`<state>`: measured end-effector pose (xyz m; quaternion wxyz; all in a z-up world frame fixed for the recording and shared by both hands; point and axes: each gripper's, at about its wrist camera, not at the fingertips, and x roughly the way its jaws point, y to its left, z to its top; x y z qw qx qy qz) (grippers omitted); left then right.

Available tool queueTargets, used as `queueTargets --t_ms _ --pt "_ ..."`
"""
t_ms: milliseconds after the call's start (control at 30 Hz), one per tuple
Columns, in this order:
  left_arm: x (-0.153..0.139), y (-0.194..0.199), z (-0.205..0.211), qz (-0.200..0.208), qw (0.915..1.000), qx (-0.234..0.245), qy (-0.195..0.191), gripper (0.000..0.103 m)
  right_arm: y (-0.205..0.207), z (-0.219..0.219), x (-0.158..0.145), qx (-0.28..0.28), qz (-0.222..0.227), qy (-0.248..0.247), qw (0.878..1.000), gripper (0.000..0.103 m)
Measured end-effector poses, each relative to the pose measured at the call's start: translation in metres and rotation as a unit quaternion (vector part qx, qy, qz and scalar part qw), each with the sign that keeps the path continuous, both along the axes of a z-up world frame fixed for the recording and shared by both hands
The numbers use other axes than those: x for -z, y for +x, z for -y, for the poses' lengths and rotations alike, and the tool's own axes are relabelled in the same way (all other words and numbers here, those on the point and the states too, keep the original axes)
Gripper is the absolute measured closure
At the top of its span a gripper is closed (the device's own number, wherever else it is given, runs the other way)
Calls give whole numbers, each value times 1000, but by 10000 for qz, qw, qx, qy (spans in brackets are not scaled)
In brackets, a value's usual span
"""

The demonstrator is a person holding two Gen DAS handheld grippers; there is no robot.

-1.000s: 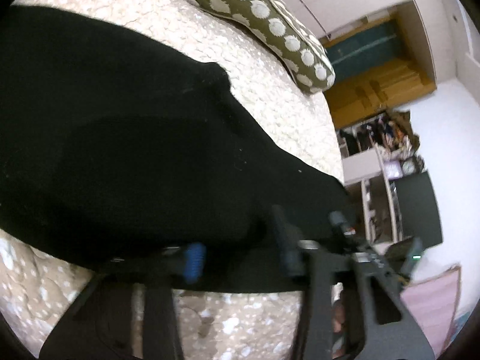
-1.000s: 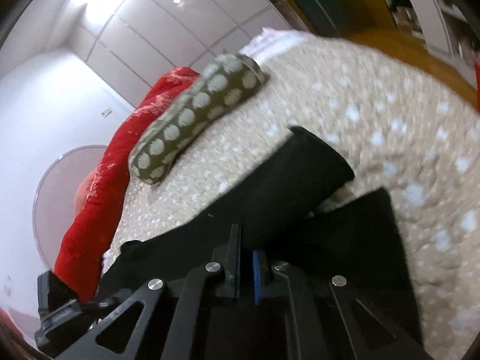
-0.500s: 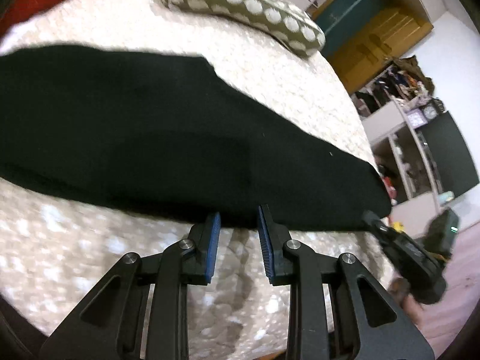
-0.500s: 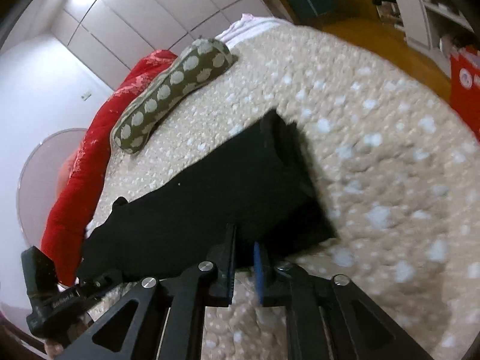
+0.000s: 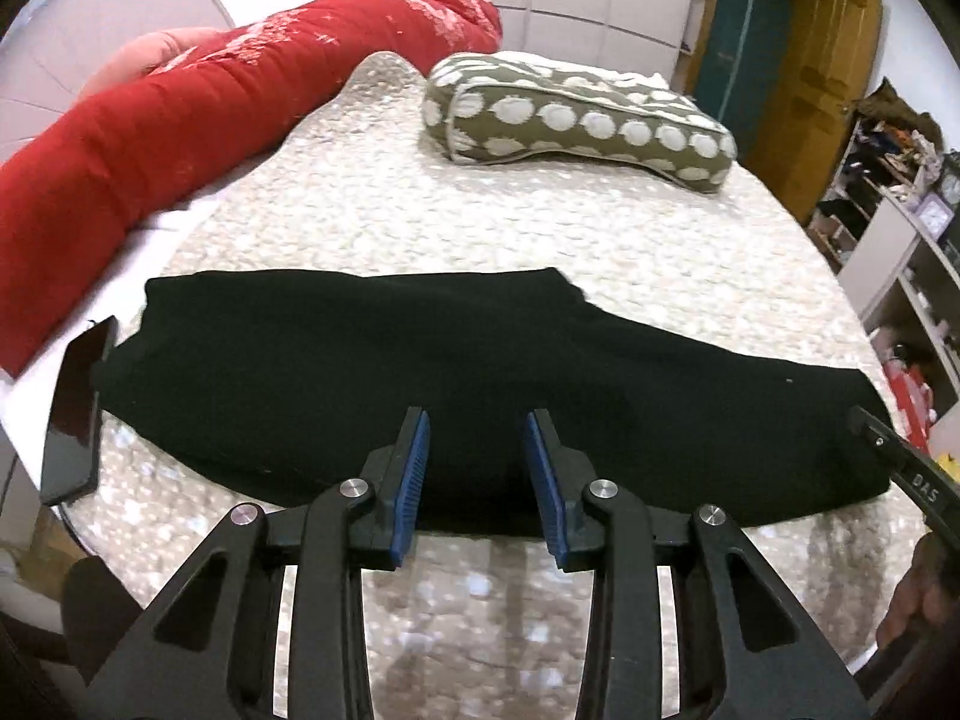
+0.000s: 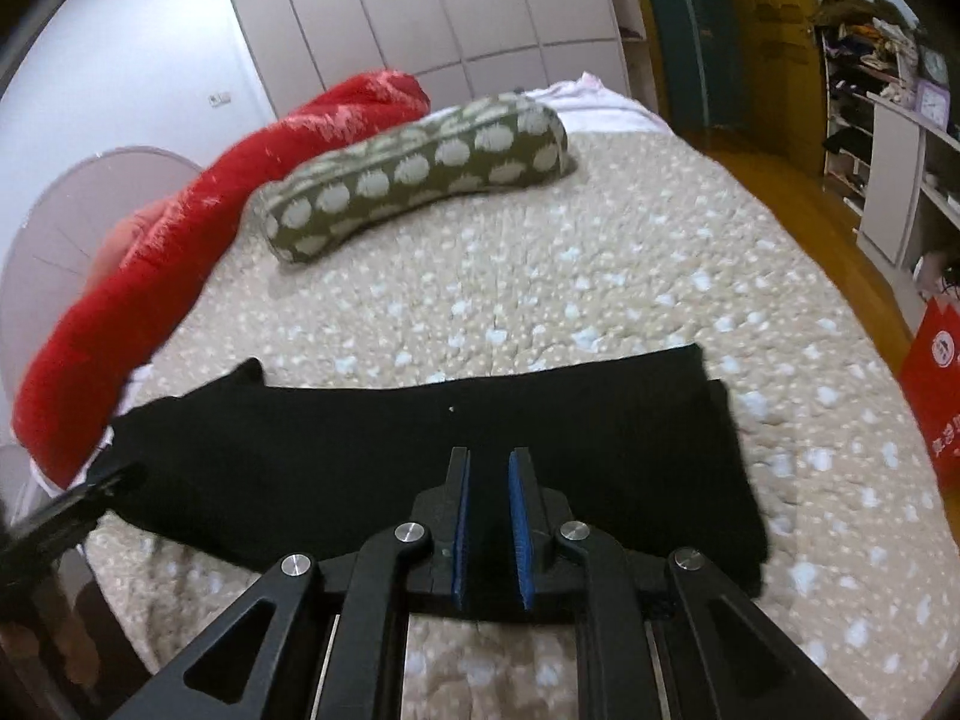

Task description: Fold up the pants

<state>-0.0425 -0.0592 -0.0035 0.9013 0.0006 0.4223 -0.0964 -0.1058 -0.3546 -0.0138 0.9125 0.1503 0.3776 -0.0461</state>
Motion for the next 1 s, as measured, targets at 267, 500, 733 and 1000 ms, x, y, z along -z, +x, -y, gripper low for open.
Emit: queueTargets --t_ms 267,500,733,1000 --pt "9 12 -11 -250 9995 -123 -176 61 13 5 27 169 -570 -491 9970 90" --pt "19 23 -24 -763 9941 -150 -754 61 16 4 28 158 -603 -412 9972 82" --pt "19 29 -30 -801 9917 -151 -995 61 19 1 26 106 -696 -451 9965 80" --pt "20 31 -31 -789 9915 -144 -1028 61 23 -1 26 125 -732 -520 9959 77"
